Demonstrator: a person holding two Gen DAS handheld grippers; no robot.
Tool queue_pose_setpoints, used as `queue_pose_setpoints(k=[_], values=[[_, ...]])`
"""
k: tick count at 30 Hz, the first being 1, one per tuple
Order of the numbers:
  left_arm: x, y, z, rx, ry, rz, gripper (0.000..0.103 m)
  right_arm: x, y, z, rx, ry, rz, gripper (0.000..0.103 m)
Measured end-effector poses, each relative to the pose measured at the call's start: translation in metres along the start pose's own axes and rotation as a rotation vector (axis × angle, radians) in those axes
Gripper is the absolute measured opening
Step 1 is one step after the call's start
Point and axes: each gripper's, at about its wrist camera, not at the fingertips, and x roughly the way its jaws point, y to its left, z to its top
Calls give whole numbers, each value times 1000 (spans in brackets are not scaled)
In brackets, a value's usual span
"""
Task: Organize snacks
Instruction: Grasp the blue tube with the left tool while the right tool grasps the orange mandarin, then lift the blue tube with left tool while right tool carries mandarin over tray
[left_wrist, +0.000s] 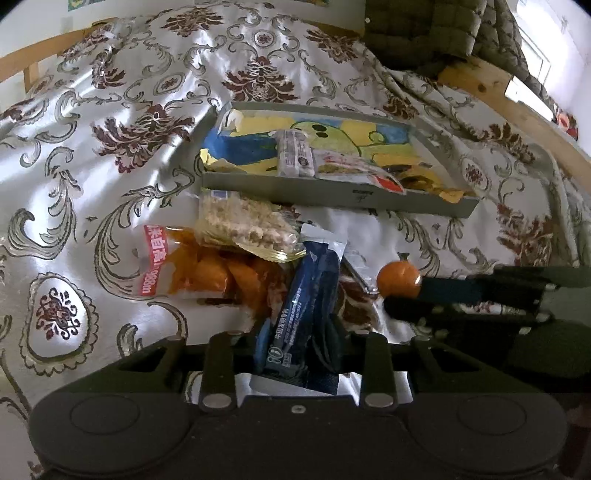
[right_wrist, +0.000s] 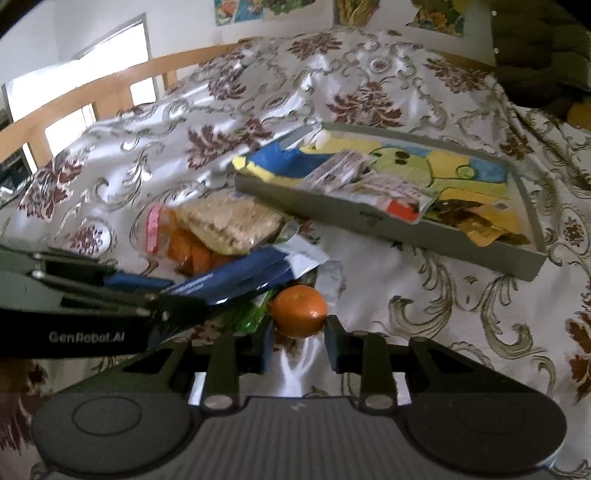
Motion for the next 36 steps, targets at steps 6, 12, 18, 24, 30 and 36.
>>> queue_pose_setpoints(k=[6, 12, 18, 24, 30, 36], values=[[9, -7, -4, 82, 23, 18, 38, -1, -6, 3, 24, -9, -8, 32], [24, -9, -8, 125, 43, 13, 44, 2, -8, 5, 37, -13, -7, 32], [27, -18, -9, 203, 35, 38, 39, 5, -9, 7, 38, -13, -9, 32], [19, -27, -8, 232, 7, 82, 34, 3, -10, 9, 37, -29, -17, 32], [4, -28, -6, 205, -34, 66, 32, -1, -17, 11, 62, -49, -26, 32], [-9, -35, -5, 208, -79, 57, 31, -8, -22, 14, 72, -79, -41, 32]])
